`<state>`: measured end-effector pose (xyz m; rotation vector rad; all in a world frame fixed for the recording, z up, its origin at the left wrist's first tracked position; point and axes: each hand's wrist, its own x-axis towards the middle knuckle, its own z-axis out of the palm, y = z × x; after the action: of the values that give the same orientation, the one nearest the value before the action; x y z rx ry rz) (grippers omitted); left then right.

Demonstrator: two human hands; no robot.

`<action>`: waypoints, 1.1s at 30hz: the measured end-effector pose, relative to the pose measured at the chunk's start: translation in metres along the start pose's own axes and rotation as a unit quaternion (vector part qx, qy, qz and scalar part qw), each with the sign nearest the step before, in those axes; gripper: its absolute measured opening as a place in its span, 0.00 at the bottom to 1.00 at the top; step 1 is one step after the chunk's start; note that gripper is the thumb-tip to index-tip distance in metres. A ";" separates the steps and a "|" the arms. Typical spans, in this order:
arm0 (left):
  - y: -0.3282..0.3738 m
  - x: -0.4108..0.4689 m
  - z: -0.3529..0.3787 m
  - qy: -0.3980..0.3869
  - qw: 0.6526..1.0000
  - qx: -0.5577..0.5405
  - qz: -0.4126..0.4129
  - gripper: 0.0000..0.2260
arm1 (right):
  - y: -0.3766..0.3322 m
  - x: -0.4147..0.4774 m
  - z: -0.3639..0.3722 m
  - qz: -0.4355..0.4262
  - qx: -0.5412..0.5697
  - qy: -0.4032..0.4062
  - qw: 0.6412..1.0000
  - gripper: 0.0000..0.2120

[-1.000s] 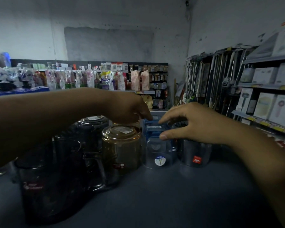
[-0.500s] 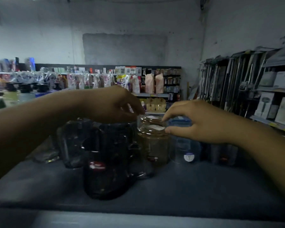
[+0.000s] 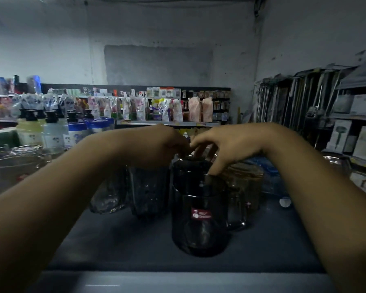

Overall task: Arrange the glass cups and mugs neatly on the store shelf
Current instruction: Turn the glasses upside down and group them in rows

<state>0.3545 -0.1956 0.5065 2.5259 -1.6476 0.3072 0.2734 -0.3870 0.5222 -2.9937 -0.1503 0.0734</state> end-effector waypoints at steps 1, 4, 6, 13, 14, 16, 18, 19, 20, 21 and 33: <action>-0.002 0.000 0.000 -0.001 1.000 -0.021 0.000 0.14 | 0.002 0.002 0.003 -0.003 -0.002 0.002 1.000 0.41; -0.008 0.003 0.006 0.033 0.997 -0.061 0.020 0.12 | 0.007 0.007 0.009 -0.020 0.018 0.009 1.000 0.40; -0.010 0.003 0.006 0.039 0.994 -0.099 0.006 0.11 | 0.011 0.008 0.013 -0.030 0.045 0.021 0.998 0.36; -0.007 0.001 0.009 0.066 0.988 -0.141 -0.016 0.15 | 0.023 0.008 0.024 -0.036 0.124 0.072 0.989 0.29; -0.005 0.000 0.009 0.062 0.987 -0.144 -0.022 0.15 | 0.024 0.007 0.025 -0.034 0.142 0.079 0.986 0.29; -0.005 -0.001 0.010 0.054 0.986 -0.156 -0.028 0.16 | 0.028 0.005 0.025 -0.033 0.168 0.108 0.979 0.29; -0.004 -0.001 0.008 0.047 0.982 -0.181 -0.034 0.20 | 0.030 0.001 0.022 -0.035 0.190 0.146 0.970 0.32; -0.004 -0.001 0.006 0.043 0.979 -0.194 -0.039 0.23 | 0.030 -0.001 0.020 -0.038 0.206 0.169 0.963 0.33; -0.004 -0.001 0.004 0.039 0.977 -0.203 -0.041 0.27 | 0.030 -0.003 0.018 -0.044 0.224 0.193 0.954 0.33; -0.004 0.001 0.001 0.034 0.977 -0.209 -0.038 0.32 | 0.029 -0.005 0.016 -0.052 0.241 0.217 0.945 0.33; -0.013 0.006 -0.001 0.189 0.934 -0.300 -0.035 0.36 | 0.015 -0.016 0.016 -0.112 0.267 0.347 0.892 0.35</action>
<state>0.3683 -0.1955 0.5095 1.9176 -1.2560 0.2183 0.2583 -0.4011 0.5048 -2.2594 -0.3240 -0.8243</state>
